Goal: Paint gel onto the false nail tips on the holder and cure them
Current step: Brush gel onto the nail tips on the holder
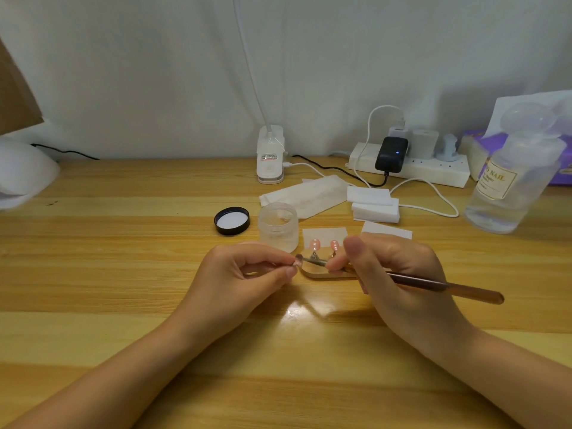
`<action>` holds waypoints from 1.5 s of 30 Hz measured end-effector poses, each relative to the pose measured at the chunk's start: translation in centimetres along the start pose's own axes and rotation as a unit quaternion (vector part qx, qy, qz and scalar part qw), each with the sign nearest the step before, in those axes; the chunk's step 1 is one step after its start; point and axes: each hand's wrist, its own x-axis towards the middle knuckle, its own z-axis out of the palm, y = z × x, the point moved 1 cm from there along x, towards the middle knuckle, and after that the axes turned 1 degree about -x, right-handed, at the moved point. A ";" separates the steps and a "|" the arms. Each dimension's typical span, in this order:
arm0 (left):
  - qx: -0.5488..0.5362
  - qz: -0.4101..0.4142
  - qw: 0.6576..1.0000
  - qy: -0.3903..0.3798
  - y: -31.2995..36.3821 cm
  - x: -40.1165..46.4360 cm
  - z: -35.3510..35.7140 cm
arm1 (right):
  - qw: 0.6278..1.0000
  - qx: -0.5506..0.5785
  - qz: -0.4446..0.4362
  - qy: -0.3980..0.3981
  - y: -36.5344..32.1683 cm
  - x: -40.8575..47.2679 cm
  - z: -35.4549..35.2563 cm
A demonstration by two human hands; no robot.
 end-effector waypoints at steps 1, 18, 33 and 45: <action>0.004 -0.001 1.000 0.000 -0.1 0.0 0.0 | 1.000 0.002 -0.007 -0.006 0.0 0.0 0.1; 0.045 0.011 0.999 0.008 -0.2 0.1 -0.1 | 1.000 -0.017 -0.011 -0.012 0.4 0.0 0.2; 0.042 0.010 0.999 0.004 0.0 0.0 -0.1 | 1.000 -0.014 0.011 -0.009 0.2 0.1 0.1; 0.036 0.010 0.999 -0.014 0.2 0.1 0.0 | 0.997 0.067 0.038 0.010 0.3 -0.3 -0.1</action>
